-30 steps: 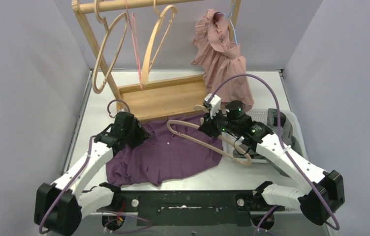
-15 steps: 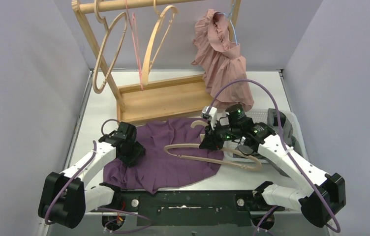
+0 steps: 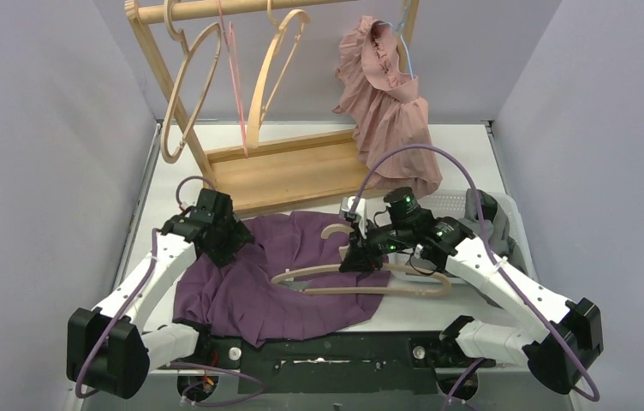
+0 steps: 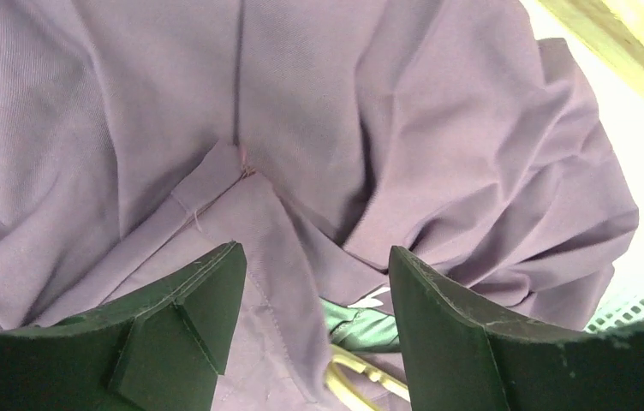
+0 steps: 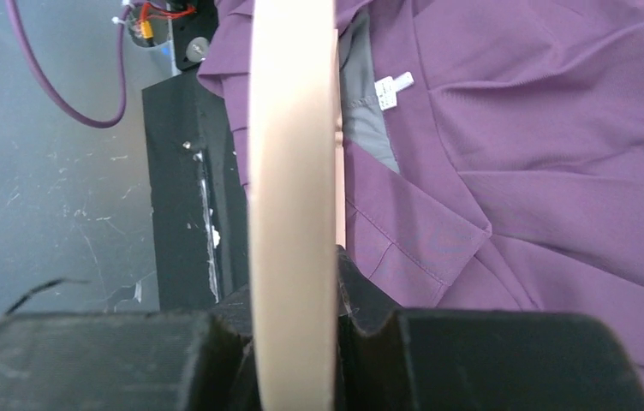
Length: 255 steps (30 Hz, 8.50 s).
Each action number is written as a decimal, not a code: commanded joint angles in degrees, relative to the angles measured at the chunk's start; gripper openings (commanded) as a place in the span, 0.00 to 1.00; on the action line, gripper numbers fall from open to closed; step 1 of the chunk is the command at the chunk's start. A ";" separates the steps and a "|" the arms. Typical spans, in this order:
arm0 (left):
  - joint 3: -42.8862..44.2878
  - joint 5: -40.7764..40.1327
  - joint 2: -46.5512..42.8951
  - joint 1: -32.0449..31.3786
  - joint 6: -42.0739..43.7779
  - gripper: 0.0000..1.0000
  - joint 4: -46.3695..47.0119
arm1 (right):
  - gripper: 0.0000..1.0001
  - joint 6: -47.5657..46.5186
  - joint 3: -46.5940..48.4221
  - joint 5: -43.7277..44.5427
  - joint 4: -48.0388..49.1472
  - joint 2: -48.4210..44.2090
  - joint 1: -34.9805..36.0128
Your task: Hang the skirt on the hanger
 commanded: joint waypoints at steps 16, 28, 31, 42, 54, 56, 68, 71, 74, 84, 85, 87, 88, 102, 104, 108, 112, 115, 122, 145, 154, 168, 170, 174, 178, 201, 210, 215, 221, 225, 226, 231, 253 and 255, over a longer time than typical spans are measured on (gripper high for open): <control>4.71 10.81 3.43 -0.56 16.74 0.58 -12.17 | 0.00 -1.26 -2.12 -8.84 2.15 0.51 5.26; 18.10 -0.83 7.51 -12.69 14.50 0.54 -20.73 | 0.00 -0.66 -0.63 -8.38 4.28 3.17 6.79; 23.19 -7.31 9.75 -15.70 11.33 0.49 -24.61 | 0.00 -0.26 -0.74 -8.07 5.18 3.38 7.18; 21.32 -7.86 18.75 -20.68 7.14 0.53 -21.82 | 0.00 0.03 -1.53 -7.47 7.65 2.53 8.31; 21.32 -14.45 24.31 -23.56 9.94 0.33 -29.73 | 0.00 0.56 -2.71 -5.06 9.93 1.40 8.63; 20.92 -13.47 23.45 -23.57 9.98 0.17 -29.12 | 0.00 1.05 -3.12 -4.37 10.38 0.90 8.60; 19.40 -10.22 14.32 -23.51 10.84 0.00 -25.80 | 0.00 8.54 -7.81 4.76 17.39 -6.58 5.60; 18.41 -9.25 9.27 -23.47 11.71 0.00 -23.41 | 0.00 11.04 -8.85 7.02 19.04 -8.93 2.91; 16.69 -7.84 4.09 -23.52 13.07 0.00 -20.27 | 0.00 11.40 -8.65 6.67 19.11 -9.03 1.84; 16.15 -2.73 -4.03 -23.48 15.26 0.00 -13.70 | 0.00 7.91 -5.84 0.03 20.81 -4.18 4.73; 16.03 -1.10 -4.34 -23.48 15.74 0.00 -12.69 | 0.00 8.04 -5.95 1.30 22.12 -3.85 5.27; 15.77 2.18 -5.04 -23.48 16.78 0.00 -10.44 | 0.00 9.34 -6.44 4.03 25.94 -3.09 5.90; 15.72 3.73 -5.41 -23.48 17.28 0.00 -9.28 | 0.00 10.05 -6.71 4.79 28.30 -2.63 6.17; 13.86 19.56 -6.71 -23.48 21.49 0.00 16.61 | 0.00 13.19 -19.36 16.92 66.96 1.99 12.21; 13.09 20.72 -6.95 -23.48 23.14 0.00 18.43 | 0.00 13.38 -20.81 20.17 71.92 3.08 12.56; 13.48 15.02 -8.98 -23.19 27.64 0.22 15.11 | 0.00 13.69 -22.46 24.28 79.15 3.22 12.95; 16.20 7.32 -13.83 -22.65 32.18 0.54 12.08 | 0.00 13.20 -22.98 26.39 82.07 0.56 13.03; 18.89 5.28 -17.33 -22.52 38.50 0.70 11.89 | 0.00 13.03 -22.56 27.06 82.03 -2.20 13.02; 28.54 8.43 -16.41 -22.56 51.86 0.86 8.88 | 0.00 11.10 -16.80 21.84 71.67 -7.21 12.28; 32.36 29.10 -7.64 -22.60 85.90 0.39 -1.70 | 0.00 2.19 5.58 0.87 38.11 -9.71 7.82; 32.54 37.82 -5.89 -22.61 86.70 0.47 -1.52 | 0.00 3.64 5.03 -0.15 41.75 -8.76 7.80; 32.45 40.84 -2.71 -22.66 91.75 0.00 -4.57 | 0.21 7.33 2.90 4.46 43.05 -9.75 7.81; 31.33 37.01 -4.28 -22.61 91.72 0.00 -2.68 | 0.50 7.71 2.22 8.18 40.41 -11.12 7.82; 27.50 24.20 -10.62 -22.61 91.68 0.00 6.10 | 0.70 9.29 1.34 17.48 34.06 -15.95 7.81; 29.43 15.83 -13.66 -22.60 93.86 0.00 10.14 | 0.74 14.41 0.01 28.92 28.64 -21.20 7.83; 40.02 20.25 -13.28 -22.53 94.03 0.00 14.28 | 0.80 75.24 0.37 66.95 19.02 -7.99 8.97; 38.25 18.53 -14.75 -22.58 93.70 0.00 15.22 | 0.73 83.53 2.49 65.52 19.35 1.38 8.89; 37.50 17.57 -15.17 -22.52 94.07 0.00 15.55 | 0.71 84.08 0.50 61.82 18.91 2.77 8.30; 36.74 17.15 -15.98 -22.61 94.28 0.00 15.19 | 0.58 84.96 -1.17 58.59 17.29 4.35 6.54; 36.46 17.02 -16.62 -22.58 94.19 0.00 14.81 | 0.51 84.35 -1.95 56.68 17.37 4.59 5.51; 36.31 17.02 -16.87 -22.62 94.17 0.00 14.71 | 0.51 84.14 -1.97 56.36 17.36 4.68 5.29; 36.15 17.13 -17.42 -22.58 93.78 0.00 14.35 | 0.67 81.76 -0.52 54.59 20.37 5.03 5.00; 32.11 12.90 -22.98 -22.59 90.85 0.00 9.39 | 0.05 69.26 -4.67 57.99 6.22 -4.49 0.49; 31.66 12.85 -24.15 -22.62 89.48 0.00 8.08 | 0.00 66.45 -4.85 59.04 4.36 -7.52 -1.36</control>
